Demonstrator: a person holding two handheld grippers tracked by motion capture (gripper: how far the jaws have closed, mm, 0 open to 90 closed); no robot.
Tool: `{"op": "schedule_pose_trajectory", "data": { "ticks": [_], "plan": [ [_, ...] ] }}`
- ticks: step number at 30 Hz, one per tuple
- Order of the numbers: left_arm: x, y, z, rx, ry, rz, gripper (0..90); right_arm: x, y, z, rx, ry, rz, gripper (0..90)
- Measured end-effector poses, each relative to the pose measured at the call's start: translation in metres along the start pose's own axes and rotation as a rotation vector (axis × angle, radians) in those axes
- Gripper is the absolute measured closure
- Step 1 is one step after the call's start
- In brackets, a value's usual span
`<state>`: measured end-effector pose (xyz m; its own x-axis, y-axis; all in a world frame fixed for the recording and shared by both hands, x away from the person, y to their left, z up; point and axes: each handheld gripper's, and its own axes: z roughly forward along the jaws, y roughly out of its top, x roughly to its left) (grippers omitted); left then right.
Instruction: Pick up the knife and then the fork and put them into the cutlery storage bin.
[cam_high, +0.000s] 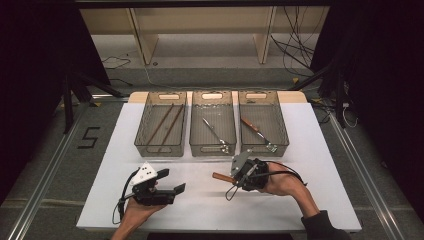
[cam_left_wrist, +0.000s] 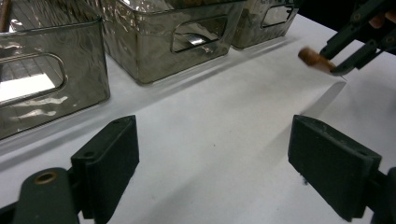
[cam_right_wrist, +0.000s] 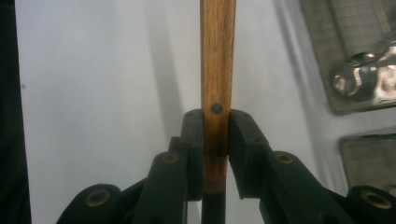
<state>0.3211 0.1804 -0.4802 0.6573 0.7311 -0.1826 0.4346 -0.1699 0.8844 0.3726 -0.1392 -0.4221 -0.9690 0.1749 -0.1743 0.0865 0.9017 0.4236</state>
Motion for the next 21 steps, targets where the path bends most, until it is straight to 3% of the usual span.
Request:
{"op": "schedule_pose_trajectory", "data": {
  "ticks": [14, 21],
  "plan": [
    [0.0, 0.0, 0.0, -0.004, 0.002, -0.005, 16.1, -0.04, -0.004, -0.046, -0.188, -0.098, 0.267, 77.1],
    [0.0, 0.0, 0.0, 0.003, 0.001, 0.001, 16.1, -0.055, -0.007, -0.065, -0.227, -0.146, 0.343, 77.1]
  ]
}}
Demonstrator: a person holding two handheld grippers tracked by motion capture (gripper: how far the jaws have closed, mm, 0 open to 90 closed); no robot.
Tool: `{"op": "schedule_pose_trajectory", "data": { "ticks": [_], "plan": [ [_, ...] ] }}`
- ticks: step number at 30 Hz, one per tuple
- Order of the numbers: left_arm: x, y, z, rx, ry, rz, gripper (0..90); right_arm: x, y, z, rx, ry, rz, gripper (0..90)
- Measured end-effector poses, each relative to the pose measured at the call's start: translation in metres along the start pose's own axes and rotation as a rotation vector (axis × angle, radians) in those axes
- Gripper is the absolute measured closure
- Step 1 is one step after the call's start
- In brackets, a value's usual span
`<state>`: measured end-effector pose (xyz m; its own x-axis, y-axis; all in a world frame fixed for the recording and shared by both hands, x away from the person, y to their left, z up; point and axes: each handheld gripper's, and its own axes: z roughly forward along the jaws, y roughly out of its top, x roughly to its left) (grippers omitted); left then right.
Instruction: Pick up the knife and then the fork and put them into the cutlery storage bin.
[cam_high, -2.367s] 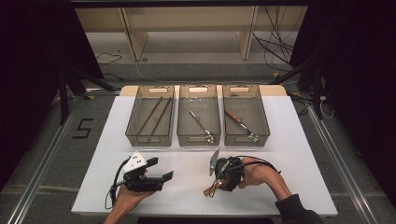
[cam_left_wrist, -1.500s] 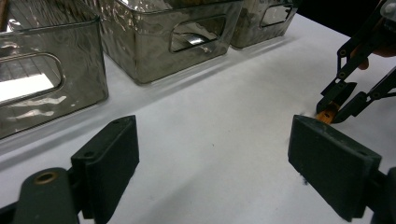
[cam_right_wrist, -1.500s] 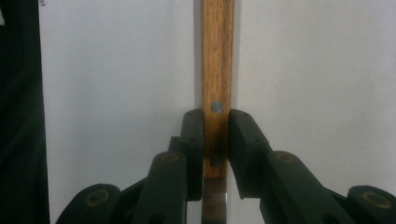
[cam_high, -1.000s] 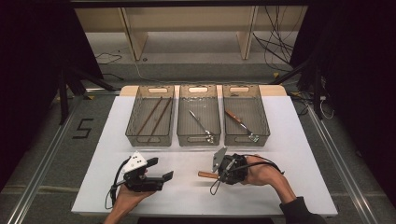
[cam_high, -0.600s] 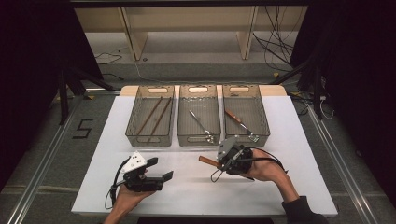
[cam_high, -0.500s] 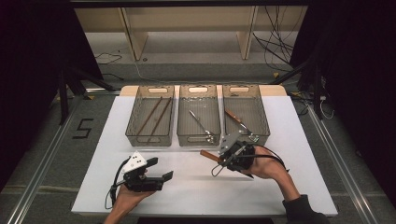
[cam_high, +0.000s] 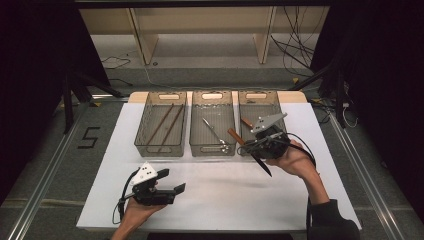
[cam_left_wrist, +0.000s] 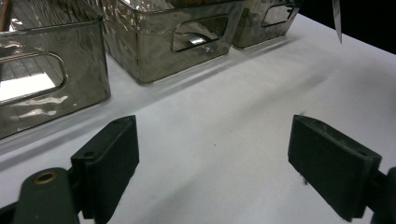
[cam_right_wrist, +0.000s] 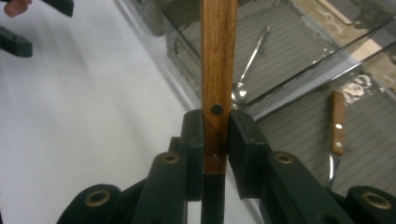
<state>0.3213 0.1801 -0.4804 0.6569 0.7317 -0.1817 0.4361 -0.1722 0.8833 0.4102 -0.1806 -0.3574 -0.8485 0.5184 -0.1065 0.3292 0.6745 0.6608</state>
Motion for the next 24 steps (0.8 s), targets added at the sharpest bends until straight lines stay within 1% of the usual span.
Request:
{"op": "schedule_pose_trajectory", "data": {
  "ticks": [6, 13, 16, 19, 24],
  "plan": [
    [0.0, 0.0, 0.0, 0.0, 0.001, -0.001, 16.1, -0.013, 0.013, -0.012, -0.041, -0.038, 0.042, 77.1],
    [0.0, 0.0, 0.0, -0.002, 0.001, -0.006, 16.1, -0.031, 0.03, -0.021, -0.053, -0.1, 0.069, 77.1],
    [0.0, 0.0, 0.0, -0.005, 0.0, -0.007, 16.1, -0.038, 0.036, -0.021, -0.05, -0.121, 0.077, 77.1],
    [0.001, 0.0, 0.0, -0.004, 0.0, -0.009, 16.1, -0.047, 0.04, -0.021, -0.06, -0.128, 0.091, 77.1],
    [0.001, 0.0, -0.001, -0.003, -0.001, -0.007, 16.1, -0.062, 0.047, -0.015, -0.049, -0.16, 0.119, 77.1]
  ]
}}
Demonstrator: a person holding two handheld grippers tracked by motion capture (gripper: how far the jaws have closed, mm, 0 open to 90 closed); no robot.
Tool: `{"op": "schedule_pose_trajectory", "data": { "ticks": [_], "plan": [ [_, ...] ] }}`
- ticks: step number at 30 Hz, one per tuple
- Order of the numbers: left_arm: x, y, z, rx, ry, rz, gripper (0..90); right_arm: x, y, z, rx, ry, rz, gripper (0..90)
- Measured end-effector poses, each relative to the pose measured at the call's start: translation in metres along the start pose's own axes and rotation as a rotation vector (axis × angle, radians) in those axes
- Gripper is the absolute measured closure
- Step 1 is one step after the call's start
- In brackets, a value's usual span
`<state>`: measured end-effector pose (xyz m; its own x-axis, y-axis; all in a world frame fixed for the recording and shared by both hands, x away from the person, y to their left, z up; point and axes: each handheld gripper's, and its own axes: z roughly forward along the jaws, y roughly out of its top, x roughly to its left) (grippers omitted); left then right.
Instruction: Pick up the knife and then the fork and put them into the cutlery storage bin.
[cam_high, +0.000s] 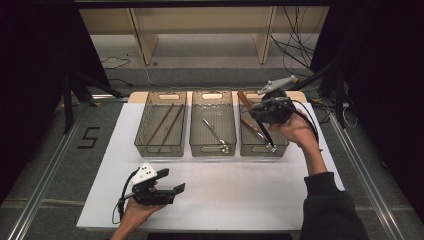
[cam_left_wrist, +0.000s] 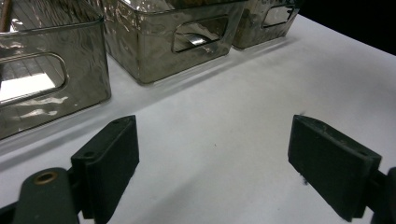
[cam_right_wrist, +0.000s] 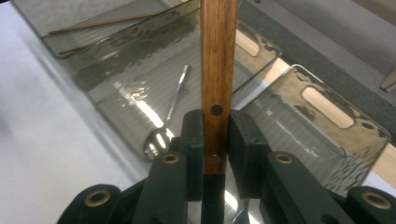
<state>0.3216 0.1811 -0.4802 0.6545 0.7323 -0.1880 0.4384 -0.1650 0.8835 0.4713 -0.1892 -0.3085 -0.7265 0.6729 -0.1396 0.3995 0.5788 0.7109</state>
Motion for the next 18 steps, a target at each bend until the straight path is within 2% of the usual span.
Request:
{"op": "schedule_pose_trajectory", "data": {
  "ticks": [7, 13, 18],
  "plan": [
    [0.0, 0.0, 0.0, -0.001, 0.0, 0.001, 16.1, -0.016, 0.003, 0.009, 0.0, -0.039, 0.035, 77.1],
    [0.001, 0.0, -0.001, -0.006, 0.001, 0.003, 16.1, -0.03, -0.001, 0.018, 0.008, -0.084, 0.055, 77.1],
    [0.0, 0.0, -0.002, -0.013, 0.0, 0.003, 16.1, -0.036, -0.007, 0.025, 0.023, -0.105, 0.064, 77.1]
  ]
}}
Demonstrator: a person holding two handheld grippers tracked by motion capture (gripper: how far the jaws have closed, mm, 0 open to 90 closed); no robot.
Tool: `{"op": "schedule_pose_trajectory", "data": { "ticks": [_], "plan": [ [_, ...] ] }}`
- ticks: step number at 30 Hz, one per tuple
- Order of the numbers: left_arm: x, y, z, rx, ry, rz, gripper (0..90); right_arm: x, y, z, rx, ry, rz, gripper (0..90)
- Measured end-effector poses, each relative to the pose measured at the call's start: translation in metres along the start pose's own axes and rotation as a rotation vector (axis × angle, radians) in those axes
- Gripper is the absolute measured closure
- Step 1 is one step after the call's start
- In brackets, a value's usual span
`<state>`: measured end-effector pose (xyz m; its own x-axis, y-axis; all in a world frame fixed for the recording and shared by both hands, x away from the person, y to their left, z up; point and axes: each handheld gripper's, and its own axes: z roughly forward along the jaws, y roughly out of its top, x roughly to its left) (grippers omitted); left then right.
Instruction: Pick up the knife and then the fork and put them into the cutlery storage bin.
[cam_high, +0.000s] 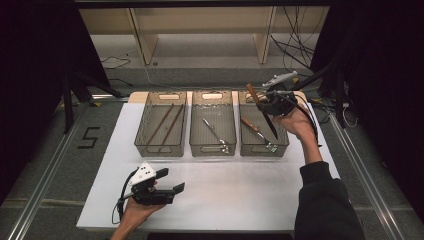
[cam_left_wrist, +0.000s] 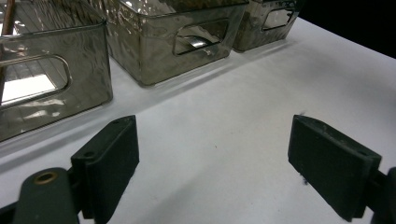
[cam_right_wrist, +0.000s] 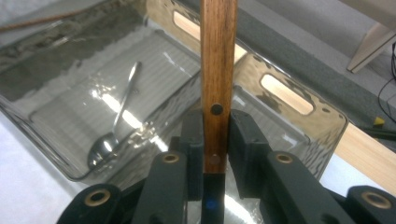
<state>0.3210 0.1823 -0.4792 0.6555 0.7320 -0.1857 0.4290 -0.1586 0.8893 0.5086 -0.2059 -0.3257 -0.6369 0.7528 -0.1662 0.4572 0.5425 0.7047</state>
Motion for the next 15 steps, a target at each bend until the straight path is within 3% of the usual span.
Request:
{"op": "schedule_pose_trajectory", "data": {
  "ticks": [15],
  "plan": [
    [0.0, 0.0, 0.0, 0.0, 0.0, -0.001, 16.1, -0.009, -0.018, 0.012, 0.027, -0.018, 0.035, 77.0]
  ]
}}
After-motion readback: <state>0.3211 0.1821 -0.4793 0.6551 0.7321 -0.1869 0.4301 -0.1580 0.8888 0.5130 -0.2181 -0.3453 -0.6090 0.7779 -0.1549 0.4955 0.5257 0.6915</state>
